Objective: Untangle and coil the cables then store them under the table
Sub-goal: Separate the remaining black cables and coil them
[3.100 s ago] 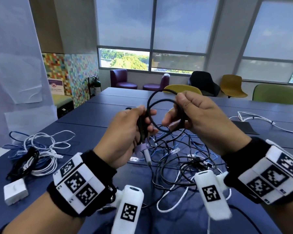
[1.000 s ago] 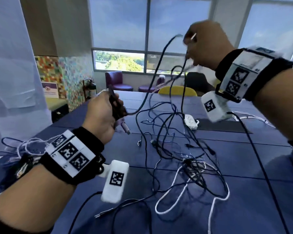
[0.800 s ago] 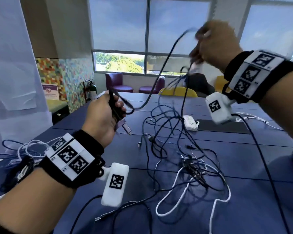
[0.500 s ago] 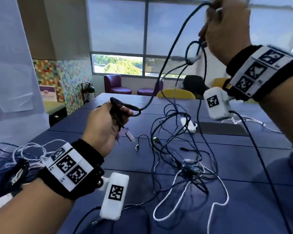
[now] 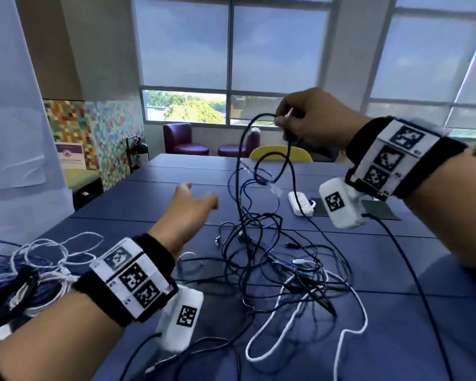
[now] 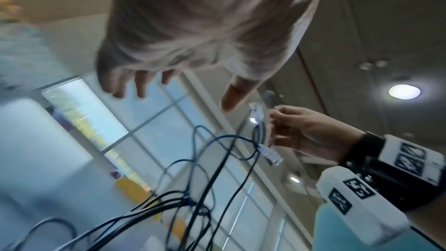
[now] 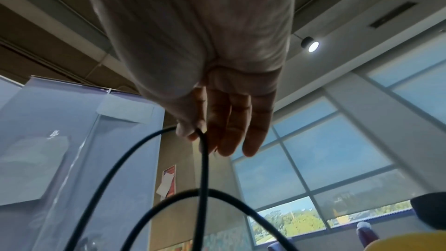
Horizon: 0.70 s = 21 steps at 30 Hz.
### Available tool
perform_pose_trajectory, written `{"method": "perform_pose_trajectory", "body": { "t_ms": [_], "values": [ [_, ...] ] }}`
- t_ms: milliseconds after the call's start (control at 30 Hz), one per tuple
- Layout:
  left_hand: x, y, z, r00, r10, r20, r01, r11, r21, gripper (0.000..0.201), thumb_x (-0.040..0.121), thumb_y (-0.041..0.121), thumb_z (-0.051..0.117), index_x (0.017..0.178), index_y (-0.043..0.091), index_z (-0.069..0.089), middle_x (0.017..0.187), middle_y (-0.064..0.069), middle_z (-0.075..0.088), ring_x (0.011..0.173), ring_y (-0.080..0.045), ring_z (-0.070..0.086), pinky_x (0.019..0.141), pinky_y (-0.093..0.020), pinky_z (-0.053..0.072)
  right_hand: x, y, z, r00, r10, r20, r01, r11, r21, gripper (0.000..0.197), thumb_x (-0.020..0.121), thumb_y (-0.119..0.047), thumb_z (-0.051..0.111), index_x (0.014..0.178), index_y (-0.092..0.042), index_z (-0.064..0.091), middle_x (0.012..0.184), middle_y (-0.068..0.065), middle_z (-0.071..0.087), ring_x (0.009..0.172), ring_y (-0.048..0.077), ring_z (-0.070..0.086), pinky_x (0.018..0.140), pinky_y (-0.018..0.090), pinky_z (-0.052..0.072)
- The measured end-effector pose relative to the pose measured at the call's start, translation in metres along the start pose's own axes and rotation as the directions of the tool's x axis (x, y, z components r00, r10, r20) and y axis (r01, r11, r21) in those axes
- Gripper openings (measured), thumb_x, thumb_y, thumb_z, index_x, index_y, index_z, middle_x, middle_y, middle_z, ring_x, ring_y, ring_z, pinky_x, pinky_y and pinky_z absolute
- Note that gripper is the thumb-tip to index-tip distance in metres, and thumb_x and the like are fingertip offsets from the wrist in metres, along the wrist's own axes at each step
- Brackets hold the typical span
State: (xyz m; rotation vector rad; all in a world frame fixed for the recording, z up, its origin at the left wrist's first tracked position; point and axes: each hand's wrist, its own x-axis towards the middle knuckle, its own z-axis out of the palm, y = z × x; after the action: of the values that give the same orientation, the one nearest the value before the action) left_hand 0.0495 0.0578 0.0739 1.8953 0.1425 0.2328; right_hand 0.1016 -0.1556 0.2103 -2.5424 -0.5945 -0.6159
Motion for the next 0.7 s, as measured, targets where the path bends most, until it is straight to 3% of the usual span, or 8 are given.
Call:
{"method": "perform_pose_trajectory", "body": {
  "t_ms": [67,133,167,267,400,533,600,700],
  "values": [
    [-0.005,0.023,0.005,0.964,0.264,-0.040,-0.267,0.961,-0.079,0.052,0.093,0.026,0.058,0.141,0.018,0.042,0.138,-0.002,0.052,0.115,-0.011,0.052,0.088,-0.025,0.041,-0.009,-0.007,0.014,0.996,-0.047,0.075,0.046,0.999,0.017,0.011,0.096,-0.026,0.061,0.094,-0.017,0.066,0.071,-0.006,0.064,0.060,0.005,0.058,0.061,0.021,0.045],
    [-0.011,0.046,0.011,0.887,0.462,-0.025,-0.461,0.881,-0.106,0.029,0.094,0.027,0.060,0.121,0.017,0.060,0.113,-0.004,0.068,0.098,-0.007,0.062,0.085,-0.020,0.047,-0.017,-0.012,0.029,0.992,-0.086,0.088,0.081,0.995,0.066,0.013,0.095,-0.026,0.061,0.095,-0.015,0.067,0.069,-0.007,0.060,0.060,0.004,0.054,0.062,0.023,0.043],
    [-0.011,0.055,0.013,0.865,0.501,-0.033,-0.501,0.857,-0.121,0.020,0.094,0.028,0.061,0.110,0.016,0.065,0.095,-0.002,0.071,0.085,-0.006,0.065,0.082,-0.023,0.051,-0.021,-0.014,0.036,0.991,-0.098,0.092,0.088,0.991,0.101,0.015,0.096,-0.026,0.060,0.095,-0.012,0.067,0.070,-0.003,0.061,0.061,0.007,0.054,0.064,0.026,0.046],
    [-0.001,0.071,0.008,0.876,0.478,-0.060,-0.482,0.870,-0.102,0.023,0.092,0.027,0.065,0.087,0.004,0.069,0.052,0.009,0.053,0.044,-0.002,0.049,0.054,-0.029,0.049,-0.034,-0.016,0.053,0.987,-0.126,0.101,0.091,0.950,0.299,0.018,0.097,-0.020,0.059,0.092,-0.004,0.065,0.070,0.012,0.064,0.063,0.016,0.060,0.071,0.040,0.055],
    [0.011,0.080,-0.004,0.895,0.444,0.045,-0.445,0.882,0.158,0.022,0.090,0.023,0.068,0.082,0.003,0.071,0.035,0.013,0.042,0.030,0.001,0.038,0.040,-0.014,0.033,-0.052,-0.008,0.066,0.983,-0.106,0.148,0.005,0.828,0.561,0.008,0.096,-0.009,0.060,0.089,-0.006,0.062,0.067,0.011,0.061,0.063,0.019,0.061,0.069,0.035,0.057],
    [0.017,0.088,-0.018,0.884,0.453,-0.115,-0.454,0.891,0.021,0.031,0.097,0.019,0.058,0.066,0.013,0.059,0.034,0.013,0.041,0.029,-0.001,0.030,0.036,-0.014,0.028,-0.068,0.006,0.087,0.947,-0.126,0.296,-0.073,0.811,0.580,0.005,0.092,-0.003,0.064,0.087,-0.002,0.066,0.067,-0.001,0.065,0.063,0.010,0.061,0.066,0.025,0.054],
    [0.020,0.092,-0.027,0.888,0.415,-0.199,-0.445,0.884,-0.141,0.032,0.099,0.016,0.052,0.067,0.016,0.055,0.040,0.012,0.040,0.034,-0.006,0.027,0.035,-0.014,0.025,-0.073,0.015,0.096,0.956,-0.092,0.280,-0.088,0.817,0.570,0.008,0.088,-0.008,0.070,0.085,-0.001,0.068,0.072,0.002,0.067,0.069,0.012,0.062,0.071,0.026,0.055],
    [0.026,0.097,-0.040,0.873,0.352,-0.337,-0.450,0.849,-0.277,0.029,0.100,0.015,0.048,0.072,0.018,0.054,0.056,0.002,0.033,0.036,-0.008,0.028,0.036,-0.014,0.024,-0.075,0.028,0.104,0.970,-0.027,0.240,-0.100,0.860,0.500,0.019,0.082,-0.020,0.078,0.079,-0.004,0.070,0.068,0.008,0.064,0.063,0.017,0.055,0.062,0.033,0.048]
  ]
}}
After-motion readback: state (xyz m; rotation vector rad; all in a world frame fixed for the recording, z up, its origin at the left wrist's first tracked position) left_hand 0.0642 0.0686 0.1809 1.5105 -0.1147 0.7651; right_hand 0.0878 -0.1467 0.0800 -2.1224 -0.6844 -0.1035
